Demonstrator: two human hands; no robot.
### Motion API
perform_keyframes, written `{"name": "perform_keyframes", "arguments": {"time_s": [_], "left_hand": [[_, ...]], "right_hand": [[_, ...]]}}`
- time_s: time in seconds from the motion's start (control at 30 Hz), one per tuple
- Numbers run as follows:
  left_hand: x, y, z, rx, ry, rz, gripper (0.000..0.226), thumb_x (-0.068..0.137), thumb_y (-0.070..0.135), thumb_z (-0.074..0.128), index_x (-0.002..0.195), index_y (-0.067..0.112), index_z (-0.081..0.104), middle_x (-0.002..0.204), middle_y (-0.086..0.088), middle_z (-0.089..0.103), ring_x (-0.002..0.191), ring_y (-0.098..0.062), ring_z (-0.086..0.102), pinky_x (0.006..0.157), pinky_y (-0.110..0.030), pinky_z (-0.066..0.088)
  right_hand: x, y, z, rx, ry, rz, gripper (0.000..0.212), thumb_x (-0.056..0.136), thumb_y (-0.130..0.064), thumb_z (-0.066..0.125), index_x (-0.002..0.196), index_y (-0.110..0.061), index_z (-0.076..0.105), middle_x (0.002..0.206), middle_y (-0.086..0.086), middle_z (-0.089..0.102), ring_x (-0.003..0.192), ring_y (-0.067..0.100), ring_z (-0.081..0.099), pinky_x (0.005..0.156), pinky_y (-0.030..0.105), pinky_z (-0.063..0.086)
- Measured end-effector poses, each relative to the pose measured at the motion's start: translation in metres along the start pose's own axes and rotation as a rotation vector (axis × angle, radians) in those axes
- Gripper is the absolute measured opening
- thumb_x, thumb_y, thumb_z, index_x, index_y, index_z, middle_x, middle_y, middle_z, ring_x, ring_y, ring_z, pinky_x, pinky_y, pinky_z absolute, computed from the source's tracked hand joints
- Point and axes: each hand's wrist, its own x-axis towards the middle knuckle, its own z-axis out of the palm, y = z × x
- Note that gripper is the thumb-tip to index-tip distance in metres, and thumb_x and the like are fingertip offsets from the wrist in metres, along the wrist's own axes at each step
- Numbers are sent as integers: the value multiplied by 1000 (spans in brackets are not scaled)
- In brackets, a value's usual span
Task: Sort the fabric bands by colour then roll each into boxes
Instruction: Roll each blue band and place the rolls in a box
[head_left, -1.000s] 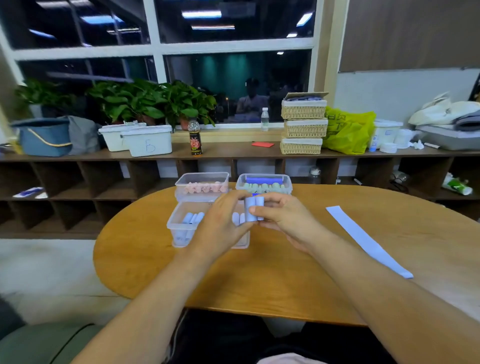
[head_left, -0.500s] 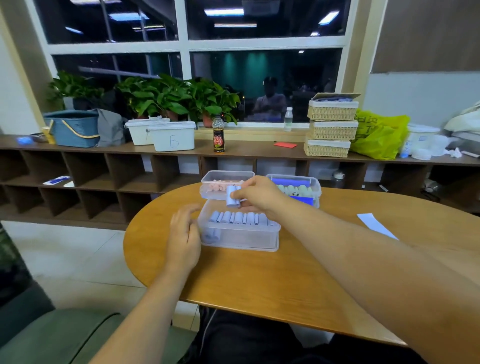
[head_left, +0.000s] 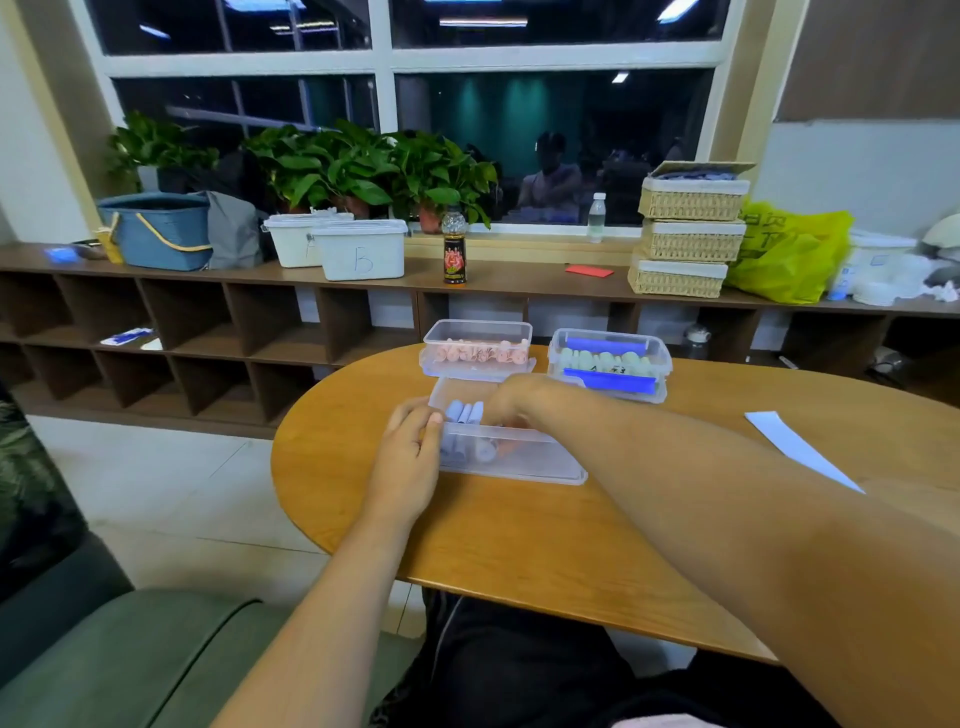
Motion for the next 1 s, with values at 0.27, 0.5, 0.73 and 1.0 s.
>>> {"name": "perform_keyframes", "arguments": {"time_s": [0.27,0.5,0.73,1.0], "left_hand": [[-2,-1,0,-5,-1,-10,27,114,27,47,123,21,72,131,12,56,121,8,50,98,-6,36],[-1,-3,2,3,-10,-16,30,113,31,47,125,21,72,135,13,55,123,5,50,102,-17,40],[-3,-2,0,20,-19,-18,32,114,34,45,126,21,71,137,12,54,125,-3,51,106,-25,42],[-9,12,-3,223,37,126,21,110,27,51,119,22,69,138,9,55,130,-8,45,107,-27,38]], "right_hand": [[4,-13,1,-133,53,-64,44,104,-29,65,145,-16,56,135,8,56,122,29,53,100,38,42],[15,-13,6,-108,-60,-41,38,101,-30,70,136,-16,63,126,6,55,115,27,51,105,41,42],[12,-9,1,-249,91,-61,20,103,-27,64,120,-17,62,116,8,57,104,25,56,90,35,49],[4,21,0,134,365,-71,37,83,-35,85,105,-8,71,92,5,63,79,22,64,61,31,50]]}}
